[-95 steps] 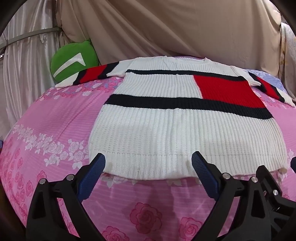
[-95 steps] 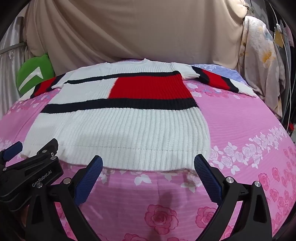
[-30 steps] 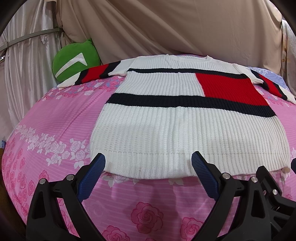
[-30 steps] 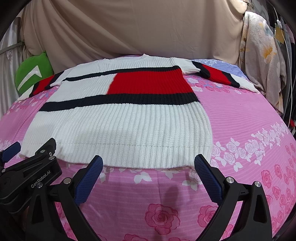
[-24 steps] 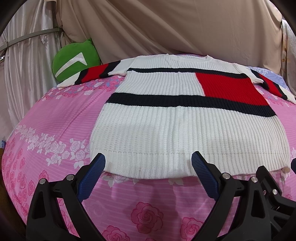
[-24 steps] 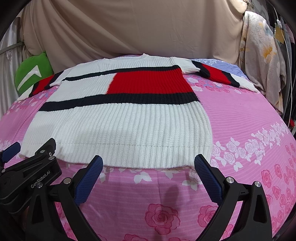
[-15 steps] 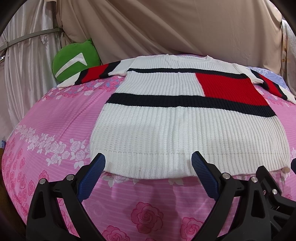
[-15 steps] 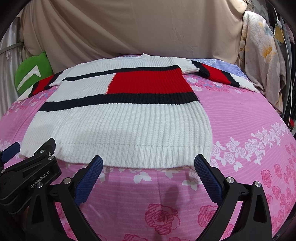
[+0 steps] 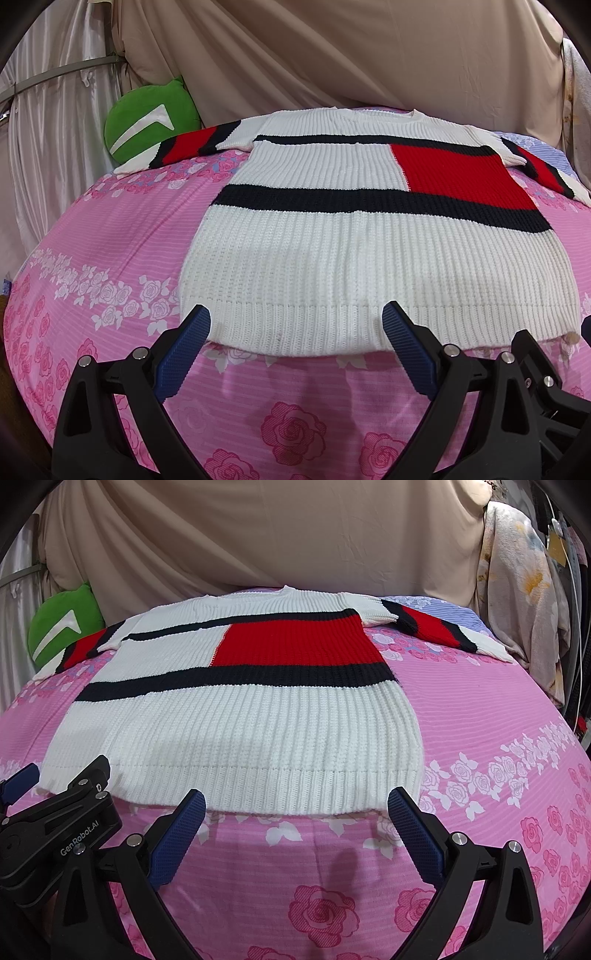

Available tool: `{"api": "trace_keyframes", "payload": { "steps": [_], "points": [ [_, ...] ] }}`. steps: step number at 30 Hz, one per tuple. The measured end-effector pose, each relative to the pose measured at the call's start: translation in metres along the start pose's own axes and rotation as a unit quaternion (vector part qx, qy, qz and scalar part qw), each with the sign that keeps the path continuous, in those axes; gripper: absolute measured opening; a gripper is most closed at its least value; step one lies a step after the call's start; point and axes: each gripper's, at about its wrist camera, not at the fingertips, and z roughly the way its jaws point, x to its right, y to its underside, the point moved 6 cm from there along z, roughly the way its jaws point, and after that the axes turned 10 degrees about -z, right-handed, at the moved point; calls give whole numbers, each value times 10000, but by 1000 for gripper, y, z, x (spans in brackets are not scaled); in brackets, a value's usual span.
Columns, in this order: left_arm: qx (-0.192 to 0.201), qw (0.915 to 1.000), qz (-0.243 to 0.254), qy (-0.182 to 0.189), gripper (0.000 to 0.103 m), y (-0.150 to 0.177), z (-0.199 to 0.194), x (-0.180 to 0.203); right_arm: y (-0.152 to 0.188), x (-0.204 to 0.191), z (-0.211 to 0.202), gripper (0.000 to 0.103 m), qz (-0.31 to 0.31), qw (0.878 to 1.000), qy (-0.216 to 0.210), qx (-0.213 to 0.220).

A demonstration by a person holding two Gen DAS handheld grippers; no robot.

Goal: Fold small clothes

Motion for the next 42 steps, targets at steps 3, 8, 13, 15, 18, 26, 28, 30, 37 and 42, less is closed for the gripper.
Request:
{"api": "trace_keyframes", "payload": {
  "steps": [3,8,13,15,18,26,28,30,37,42],
  "points": [
    [-1,10000,0,1,92,0,0,0,0,0,0,98,1,10000,-1,1],
    [-8,10000,-2,1,92,0,0,-1,-1,0,0,98,0,10000,-1,0],
    [-14,10000,-5,14,92,0,0,-1,-1,0,0,98,1,10000,-2,2],
    [-27,10000,-7,15,92,1,1,-1,-1,-1,1,98,-1,10000,-1,-4],
    [-39,10000,-6,11,92,1,1,-1,0,0,0,98,2,10000,1,-3],
    [-72,10000,-11,11,92,1,3,0,-1,0,1,98,-3,10000,9,-12],
    [-82,10000,-4,-6,92,0,3,0,0,1,1,98,-7,10000,27,-20],
    [-78,10000,-2,-21,92,1,3,1,1,1,1,98,-6,10000,31,-20],
    [-77,10000,6,-55,92,1,2,2,0,0,1,98,-8,10000,28,-23],
    [-75,9999,9,-72,92,1,3,1,1,0,1,98,-4,10000,26,-19]
  ]
}}
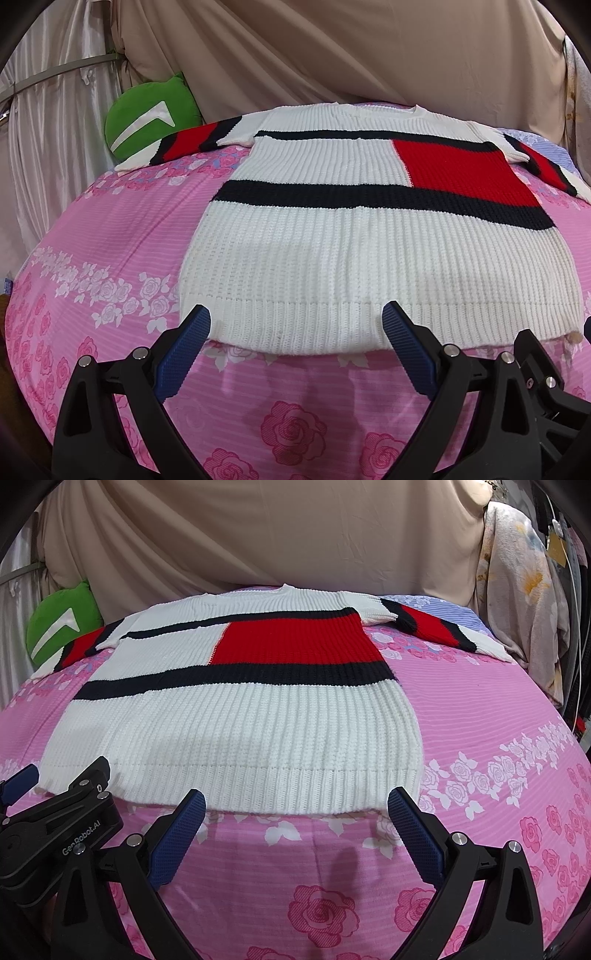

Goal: Fold small clothes

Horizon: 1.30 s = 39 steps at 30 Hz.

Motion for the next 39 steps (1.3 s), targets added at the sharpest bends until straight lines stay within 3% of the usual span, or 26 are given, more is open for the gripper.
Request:
{"api": "trace_keyframes", "payload": {
  "steps": [11,15,21,25,28,31,39],
  "points": [
    [82,9998,7,-184,91,-4,-6,-1,-2,0,1,98,24,10000,-84,2],
    [123,9995,-41,302,90,-29,-29,7,-17,17,-6,95,142,9957,-915,21],
    [1071,9921,-218,613,98,-115,-70,13,-83,142,-11,97,774,9932,-491,711],
    [1109,9926,-274,416,98,-156,-46,14,-110,251,32,97,1456,9865,-143,737],
    [878,9949,-349,355,98,-170,-15,14,-114,322,78,97,2340,9701,-291,583],
    [718,9961,-448,266,98,-180,16,11,-111,377,123,97,3108,9496,-156,386],
    [373,9981,-370,328,97,-193,72,33,-108,440,214,78,4340,9004,-311,15]
  ]
}}
